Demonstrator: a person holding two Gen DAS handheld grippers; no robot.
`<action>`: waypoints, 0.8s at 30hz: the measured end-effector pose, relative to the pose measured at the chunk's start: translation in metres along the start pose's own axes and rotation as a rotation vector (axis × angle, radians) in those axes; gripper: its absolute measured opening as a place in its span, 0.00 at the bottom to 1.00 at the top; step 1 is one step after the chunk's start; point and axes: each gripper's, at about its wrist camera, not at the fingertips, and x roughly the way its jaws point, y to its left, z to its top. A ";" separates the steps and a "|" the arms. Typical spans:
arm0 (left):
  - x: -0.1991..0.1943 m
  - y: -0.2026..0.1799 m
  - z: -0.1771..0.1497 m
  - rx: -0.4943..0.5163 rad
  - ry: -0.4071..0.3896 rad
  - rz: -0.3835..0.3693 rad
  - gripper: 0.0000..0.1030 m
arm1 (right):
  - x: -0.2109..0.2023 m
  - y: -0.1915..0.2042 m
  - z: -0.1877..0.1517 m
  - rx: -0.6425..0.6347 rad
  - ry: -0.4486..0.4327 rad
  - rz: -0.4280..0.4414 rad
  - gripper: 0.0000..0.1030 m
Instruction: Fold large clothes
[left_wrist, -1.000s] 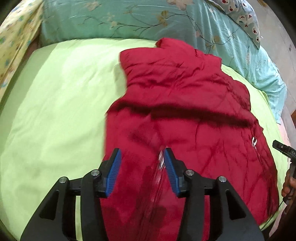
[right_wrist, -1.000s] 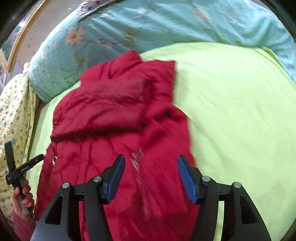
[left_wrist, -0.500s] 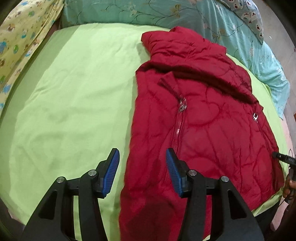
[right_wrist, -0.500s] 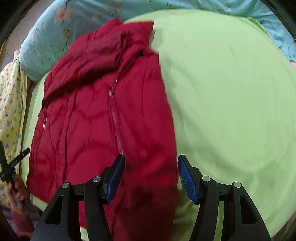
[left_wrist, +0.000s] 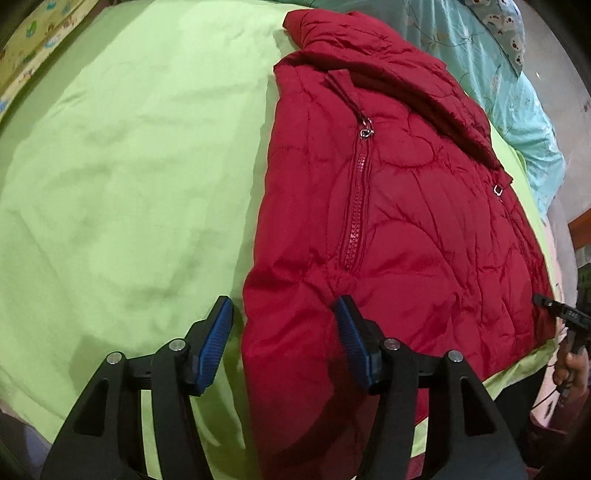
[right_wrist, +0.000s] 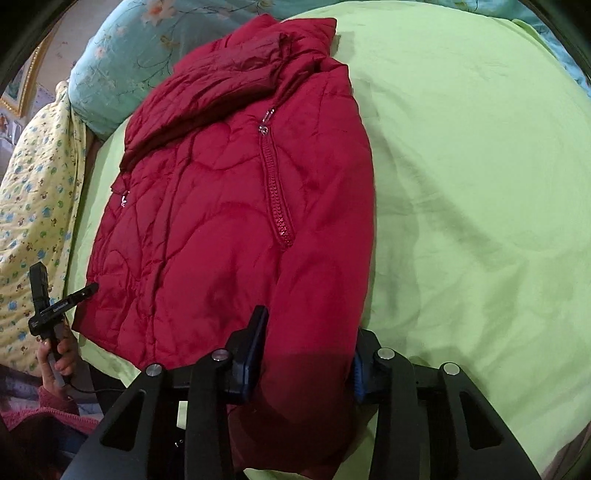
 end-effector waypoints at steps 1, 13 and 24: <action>0.001 0.000 -0.001 -0.009 0.008 -0.023 0.55 | 0.002 0.001 0.001 0.001 0.001 0.002 0.40; 0.000 -0.022 -0.015 0.063 -0.001 -0.141 0.21 | -0.006 0.005 -0.007 -0.032 -0.035 0.024 0.23; -0.049 -0.031 -0.011 0.132 -0.098 -0.155 0.15 | -0.046 -0.006 -0.013 -0.006 -0.121 0.224 0.16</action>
